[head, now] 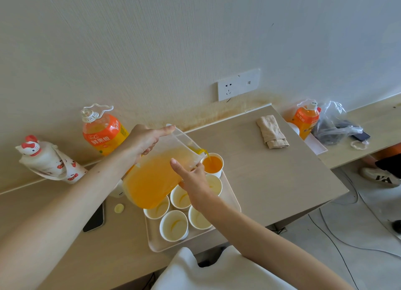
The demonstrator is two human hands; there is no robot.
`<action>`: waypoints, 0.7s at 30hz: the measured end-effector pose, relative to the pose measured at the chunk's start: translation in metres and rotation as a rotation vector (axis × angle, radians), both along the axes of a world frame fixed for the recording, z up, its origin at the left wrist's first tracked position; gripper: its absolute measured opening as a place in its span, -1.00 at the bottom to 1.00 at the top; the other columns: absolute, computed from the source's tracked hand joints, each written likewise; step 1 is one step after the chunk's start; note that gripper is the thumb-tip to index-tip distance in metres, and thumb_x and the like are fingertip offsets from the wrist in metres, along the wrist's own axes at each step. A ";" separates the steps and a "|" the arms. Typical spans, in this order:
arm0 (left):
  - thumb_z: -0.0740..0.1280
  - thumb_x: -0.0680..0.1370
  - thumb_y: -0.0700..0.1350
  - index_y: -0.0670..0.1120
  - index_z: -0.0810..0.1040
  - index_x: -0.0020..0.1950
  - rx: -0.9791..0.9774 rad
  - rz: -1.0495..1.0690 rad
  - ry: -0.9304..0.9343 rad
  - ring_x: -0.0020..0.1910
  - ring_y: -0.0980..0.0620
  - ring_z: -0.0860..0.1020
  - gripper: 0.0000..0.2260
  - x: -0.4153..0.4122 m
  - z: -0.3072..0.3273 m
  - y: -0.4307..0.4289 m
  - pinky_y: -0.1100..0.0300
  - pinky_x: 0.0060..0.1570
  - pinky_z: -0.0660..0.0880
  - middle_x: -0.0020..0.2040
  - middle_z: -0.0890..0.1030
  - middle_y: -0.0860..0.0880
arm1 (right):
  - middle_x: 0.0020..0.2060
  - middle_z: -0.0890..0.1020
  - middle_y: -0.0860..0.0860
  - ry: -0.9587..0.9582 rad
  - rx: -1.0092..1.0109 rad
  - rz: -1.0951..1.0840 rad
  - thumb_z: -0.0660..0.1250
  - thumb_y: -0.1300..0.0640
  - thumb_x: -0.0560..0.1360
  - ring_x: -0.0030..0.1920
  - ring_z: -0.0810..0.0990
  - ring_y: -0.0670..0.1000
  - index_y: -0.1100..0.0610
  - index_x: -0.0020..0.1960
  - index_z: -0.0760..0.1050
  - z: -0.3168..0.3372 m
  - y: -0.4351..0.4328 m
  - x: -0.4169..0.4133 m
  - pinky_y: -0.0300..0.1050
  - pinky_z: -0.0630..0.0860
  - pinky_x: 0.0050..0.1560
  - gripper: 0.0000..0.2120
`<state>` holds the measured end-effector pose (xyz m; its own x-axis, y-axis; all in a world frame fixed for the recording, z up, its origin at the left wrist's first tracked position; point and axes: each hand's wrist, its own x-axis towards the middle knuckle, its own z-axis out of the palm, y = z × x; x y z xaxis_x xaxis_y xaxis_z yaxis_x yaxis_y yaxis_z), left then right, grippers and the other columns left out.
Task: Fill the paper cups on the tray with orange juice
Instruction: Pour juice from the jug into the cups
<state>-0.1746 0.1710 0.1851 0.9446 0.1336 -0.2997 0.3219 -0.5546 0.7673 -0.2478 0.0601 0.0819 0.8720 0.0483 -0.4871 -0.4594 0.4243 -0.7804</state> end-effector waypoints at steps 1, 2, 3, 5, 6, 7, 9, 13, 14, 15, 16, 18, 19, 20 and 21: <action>0.46 0.41 0.19 -0.05 0.21 -0.48 -0.002 0.000 0.001 -0.52 0.03 0.16 -0.46 0.000 0.000 0.000 0.14 -0.41 0.17 -0.62 0.21 0.05 | 0.12 0.54 -0.03 -0.002 -0.001 0.000 0.54 -0.05 0.36 0.17 0.55 0.02 0.09 0.39 0.21 0.000 0.000 0.000 0.00 0.49 0.24 -0.25; 0.46 0.41 0.19 -0.05 0.21 -0.48 -0.006 0.001 0.000 -0.52 0.03 0.16 -0.46 0.000 -0.001 0.000 0.14 -0.40 0.17 -0.62 0.21 0.05 | 0.12 0.54 -0.03 -0.003 -0.002 0.000 0.54 -0.05 0.36 0.16 0.56 0.01 0.09 0.39 0.22 0.000 0.000 0.000 -0.01 0.50 0.23 -0.25; 0.46 0.41 0.19 -0.05 0.21 -0.49 -0.011 0.003 -0.002 -0.52 0.03 0.17 -0.46 -0.001 -0.001 0.001 0.14 -0.40 0.18 -0.62 0.22 0.05 | 0.11 0.54 -0.04 -0.006 -0.006 0.002 0.54 -0.05 0.36 0.13 0.56 -0.02 0.09 0.38 0.22 0.000 -0.001 -0.001 -0.04 0.52 0.18 -0.25; 0.46 0.41 0.19 -0.05 0.22 -0.49 -0.028 0.006 -0.012 -0.52 0.03 0.18 -0.46 -0.002 -0.002 0.003 0.14 -0.40 0.18 -0.61 0.22 0.05 | 0.07 0.53 -0.08 -0.022 -0.020 0.007 0.54 -0.03 0.38 0.04 0.55 -0.11 0.06 0.36 0.21 0.003 -0.002 -0.002 -0.18 0.52 0.01 -0.29; 0.46 0.41 0.18 -0.04 0.22 -0.51 -0.040 0.005 -0.019 -0.52 0.04 0.18 -0.46 -0.003 -0.003 0.004 0.14 -0.40 0.18 -0.61 0.22 0.05 | 0.05 0.52 -0.10 -0.032 -0.026 0.005 0.53 -0.02 0.39 0.00 0.54 -0.15 0.05 0.35 0.20 0.003 -0.003 -0.002 -0.25 0.50 -0.07 -0.30; 0.46 0.41 0.18 -0.03 0.22 -0.55 -0.051 0.006 -0.026 -0.52 0.03 0.18 -0.45 -0.003 -0.004 0.006 0.14 -0.40 0.18 -0.61 0.22 0.05 | 0.04 0.52 -0.11 -0.043 -0.034 0.000 0.53 0.00 0.39 -0.02 0.53 -0.17 0.04 0.37 0.20 0.004 -0.003 -0.002 -0.29 0.48 -0.12 -0.29; 0.46 0.42 0.17 0.03 0.21 -0.65 -0.065 0.007 -0.037 -0.52 0.03 0.18 -0.41 -0.004 -0.005 0.008 0.13 -0.39 0.18 -0.62 0.21 0.06 | 0.03 0.51 -0.13 -0.067 -0.054 -0.013 0.54 0.01 0.39 -0.04 0.53 -0.19 0.05 0.39 0.19 0.005 -0.004 -0.002 -0.33 0.48 -0.15 -0.27; 0.47 0.41 0.16 -0.01 0.22 -0.58 -0.110 0.026 -0.063 -0.51 0.03 0.18 -0.44 -0.005 -0.006 0.010 0.12 -0.38 0.17 -0.59 0.22 0.04 | -0.01 0.48 -0.18 -0.111 -0.092 -0.020 0.53 0.04 0.39 -0.08 0.52 -0.20 0.02 0.36 0.17 0.008 -0.005 -0.003 -0.36 0.50 -0.21 -0.29; 0.48 0.40 0.16 -0.01 0.21 -0.57 -0.123 0.031 -0.068 -0.51 0.03 0.18 -0.44 -0.006 -0.006 0.011 0.12 -0.37 0.17 -0.59 0.22 0.03 | 0.00 0.49 -0.18 -0.121 -0.097 -0.026 0.53 0.05 0.39 -0.07 0.53 -0.20 0.03 0.37 0.18 0.008 -0.006 -0.002 -0.36 0.51 -0.19 -0.29; 0.48 0.39 0.17 -0.01 0.21 -0.57 -0.133 0.039 -0.070 -0.50 0.02 0.18 -0.44 -0.006 -0.007 0.013 0.11 -0.35 0.18 -0.58 0.22 0.03 | 0.01 0.50 -0.17 -0.129 -0.108 -0.029 0.54 0.06 0.39 -0.06 0.54 -0.20 0.05 0.38 0.18 0.010 -0.006 -0.002 -0.35 0.52 -0.16 -0.28; 0.48 0.38 0.18 -0.01 0.21 -0.57 -0.143 0.050 -0.069 -0.50 0.02 0.19 -0.44 -0.007 -0.007 0.014 0.10 -0.33 0.19 -0.57 0.22 0.02 | 0.01 0.50 -0.16 -0.133 -0.115 -0.028 0.54 0.06 0.39 -0.05 0.54 -0.19 0.05 0.39 0.19 0.012 -0.007 -0.002 -0.34 0.53 -0.13 -0.27; 0.48 0.38 0.20 -0.02 0.21 -0.53 -0.165 0.065 -0.061 -0.48 0.01 0.19 -0.45 -0.009 -0.007 0.015 0.10 -0.30 0.21 -0.56 0.22 0.01 | 0.00 0.49 -0.18 -0.142 -0.124 -0.028 0.54 0.07 0.39 -0.06 0.54 -0.20 0.02 0.36 0.20 0.014 -0.007 -0.002 -0.35 0.53 -0.17 -0.31; 0.48 0.38 0.19 -0.03 0.21 -0.52 -0.177 0.067 -0.066 -0.48 0.01 0.19 -0.45 -0.011 -0.007 0.016 0.10 -0.30 0.21 -0.55 0.22 0.01 | -0.02 0.48 -0.20 -0.151 -0.127 -0.032 0.54 0.08 0.39 -0.08 0.54 -0.20 -0.01 0.32 0.19 0.016 -0.007 -0.003 -0.36 0.53 -0.20 -0.33; 0.48 0.39 0.18 -0.03 0.21 -0.52 -0.188 0.069 -0.078 -0.48 0.01 0.18 -0.46 -0.013 -0.007 0.017 0.11 -0.31 0.20 -0.55 0.22 0.01 | -0.01 0.48 -0.20 -0.159 -0.129 -0.038 0.54 0.09 0.39 -0.08 0.53 -0.21 -0.04 0.30 0.19 0.017 -0.007 -0.004 -0.37 0.53 -0.22 -0.34; 0.48 0.39 0.17 -0.03 0.21 -0.53 -0.202 0.073 -0.091 -0.48 0.01 0.18 -0.46 -0.015 -0.007 0.018 0.11 -0.33 0.19 -0.55 0.22 0.00 | 0.00 0.49 -0.19 -0.168 -0.133 -0.045 0.54 0.09 0.39 -0.08 0.53 -0.21 -0.05 0.29 0.19 0.019 -0.006 -0.006 -0.37 0.53 -0.22 -0.34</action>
<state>-0.1895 0.1887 0.1786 0.9591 0.1482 -0.2410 0.2795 -0.3650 0.8880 -0.2534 0.0537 0.1014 0.9413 -0.0471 -0.3344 -0.3013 0.3297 -0.8947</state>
